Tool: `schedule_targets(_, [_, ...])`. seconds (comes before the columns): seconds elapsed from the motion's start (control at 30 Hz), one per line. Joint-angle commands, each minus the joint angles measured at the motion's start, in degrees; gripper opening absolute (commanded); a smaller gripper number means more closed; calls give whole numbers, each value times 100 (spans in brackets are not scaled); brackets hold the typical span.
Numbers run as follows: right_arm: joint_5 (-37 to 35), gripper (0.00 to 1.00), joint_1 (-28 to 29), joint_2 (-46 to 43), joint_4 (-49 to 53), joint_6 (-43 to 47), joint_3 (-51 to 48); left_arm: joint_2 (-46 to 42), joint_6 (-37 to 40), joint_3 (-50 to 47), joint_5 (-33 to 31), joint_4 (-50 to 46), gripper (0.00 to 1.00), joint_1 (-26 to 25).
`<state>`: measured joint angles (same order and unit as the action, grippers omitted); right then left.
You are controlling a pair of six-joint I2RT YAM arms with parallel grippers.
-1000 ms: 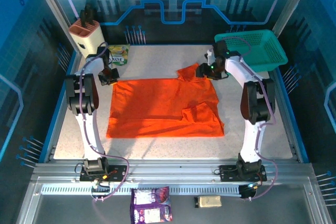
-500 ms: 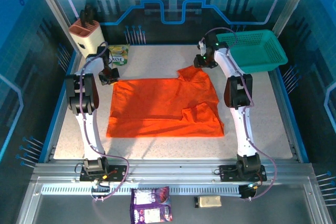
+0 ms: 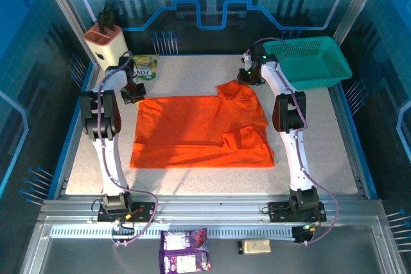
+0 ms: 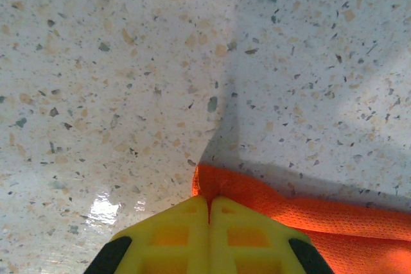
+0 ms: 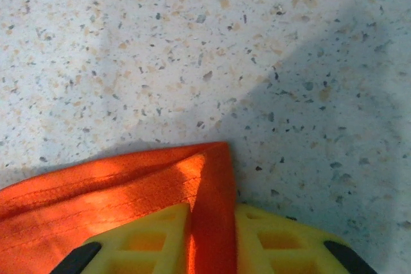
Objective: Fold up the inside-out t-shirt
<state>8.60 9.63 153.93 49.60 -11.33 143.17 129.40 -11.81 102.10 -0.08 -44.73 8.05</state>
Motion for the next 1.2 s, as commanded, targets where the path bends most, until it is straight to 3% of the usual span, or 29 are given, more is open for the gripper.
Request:
schedule_targets(0.0, [136,23,-52,217,-179,-237,167,198,91,187,225,-16,1,36])
schedule_targets(0.23, [506,26,-197,199,-547,-351,177,416,92,568,358,-104,1,38])
schedule_targets(0.37, [1027,15,-290,245,-759,-381,171,507,103,784,430,-191,0,38])
schedule_targets(0.53, [949,1,-303,134,-671,-299,176,490,95,810,455,-149,0,38])
schedule_targets(0.9, [862,0,-309,-1045,-695,-334,-175,-59,-29,597,590,298,0,38])
schedule_targets(1.17, [934,0,-304,-1973,-722,-370,-1180,-661,-223,-90,761,831,0,38])
